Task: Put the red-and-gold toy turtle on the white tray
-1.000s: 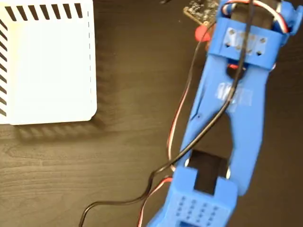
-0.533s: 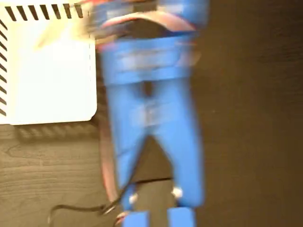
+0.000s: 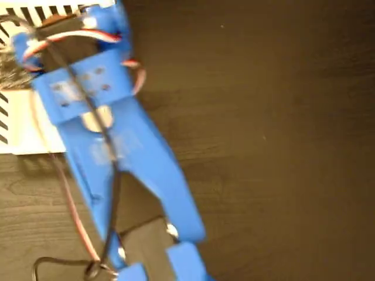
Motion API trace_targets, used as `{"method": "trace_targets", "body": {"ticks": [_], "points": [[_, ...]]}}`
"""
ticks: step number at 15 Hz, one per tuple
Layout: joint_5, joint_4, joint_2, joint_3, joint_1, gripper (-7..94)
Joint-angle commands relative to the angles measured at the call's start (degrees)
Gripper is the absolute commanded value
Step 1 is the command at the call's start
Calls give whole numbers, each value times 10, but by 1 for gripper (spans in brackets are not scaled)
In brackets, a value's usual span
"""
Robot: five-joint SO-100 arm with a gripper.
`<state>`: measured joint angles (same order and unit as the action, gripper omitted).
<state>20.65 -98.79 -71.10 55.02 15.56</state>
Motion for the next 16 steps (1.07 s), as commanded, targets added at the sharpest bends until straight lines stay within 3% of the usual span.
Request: {"method": "trace_targets", "body": {"ticks": [1, 16], "points": [[43, -3, 6, -34, 26, 0], [91, 26, 155, -151, 61, 1]]}}
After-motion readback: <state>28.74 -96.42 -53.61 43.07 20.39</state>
